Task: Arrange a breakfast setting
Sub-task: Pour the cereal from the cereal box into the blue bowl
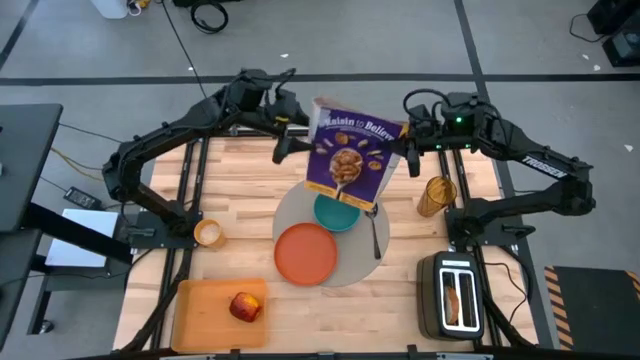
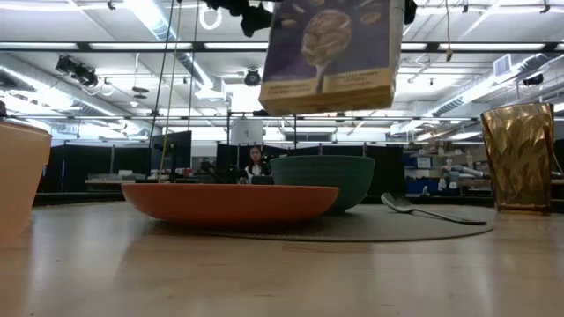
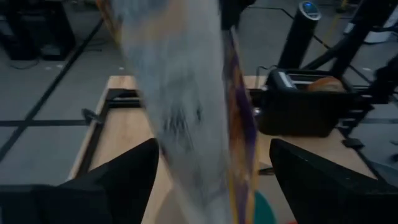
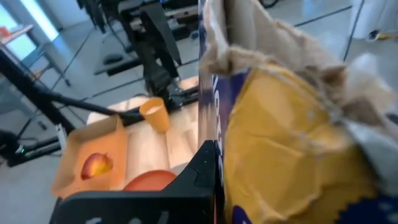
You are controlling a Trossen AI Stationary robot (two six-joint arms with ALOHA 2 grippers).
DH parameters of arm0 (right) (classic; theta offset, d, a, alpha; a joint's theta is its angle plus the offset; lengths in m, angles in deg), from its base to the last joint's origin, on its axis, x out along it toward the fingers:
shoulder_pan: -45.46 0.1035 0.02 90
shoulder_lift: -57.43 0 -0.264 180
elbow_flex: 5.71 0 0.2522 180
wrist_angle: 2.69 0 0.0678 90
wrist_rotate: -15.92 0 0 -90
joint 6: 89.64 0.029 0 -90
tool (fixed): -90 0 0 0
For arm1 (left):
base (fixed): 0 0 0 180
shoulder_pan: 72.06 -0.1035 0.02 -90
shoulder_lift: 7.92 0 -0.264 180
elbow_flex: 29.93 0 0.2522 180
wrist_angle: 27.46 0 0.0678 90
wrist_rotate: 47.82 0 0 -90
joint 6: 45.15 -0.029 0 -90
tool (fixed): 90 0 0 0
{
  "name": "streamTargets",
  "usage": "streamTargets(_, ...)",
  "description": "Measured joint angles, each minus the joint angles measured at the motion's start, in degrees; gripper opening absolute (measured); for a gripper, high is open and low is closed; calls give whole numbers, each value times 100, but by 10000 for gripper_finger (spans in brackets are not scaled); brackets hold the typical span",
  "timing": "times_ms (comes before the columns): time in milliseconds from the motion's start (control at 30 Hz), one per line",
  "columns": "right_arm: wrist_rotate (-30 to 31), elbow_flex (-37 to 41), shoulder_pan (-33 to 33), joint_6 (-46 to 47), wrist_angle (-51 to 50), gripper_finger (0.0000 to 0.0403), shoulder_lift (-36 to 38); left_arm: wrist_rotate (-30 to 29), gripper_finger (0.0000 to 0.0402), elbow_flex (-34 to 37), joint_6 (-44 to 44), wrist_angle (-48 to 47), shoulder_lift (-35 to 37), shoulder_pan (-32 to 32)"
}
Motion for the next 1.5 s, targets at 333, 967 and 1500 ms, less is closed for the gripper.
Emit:
streamTargets(333, -215, -14, 214, -7, 532, 9, -73, -7, 275, 0, 527, 147, 4, 241)
streamTargets(967, 432, -14, 223, -108, 1148, 93, 40, -11, 10, 0, 967, 851, 155, 68)
streamTargets(1500, 1788, 696, -24, 112, 1713, 277, 1015, -96, 6, -987, 2101, 2633, 908, -764)
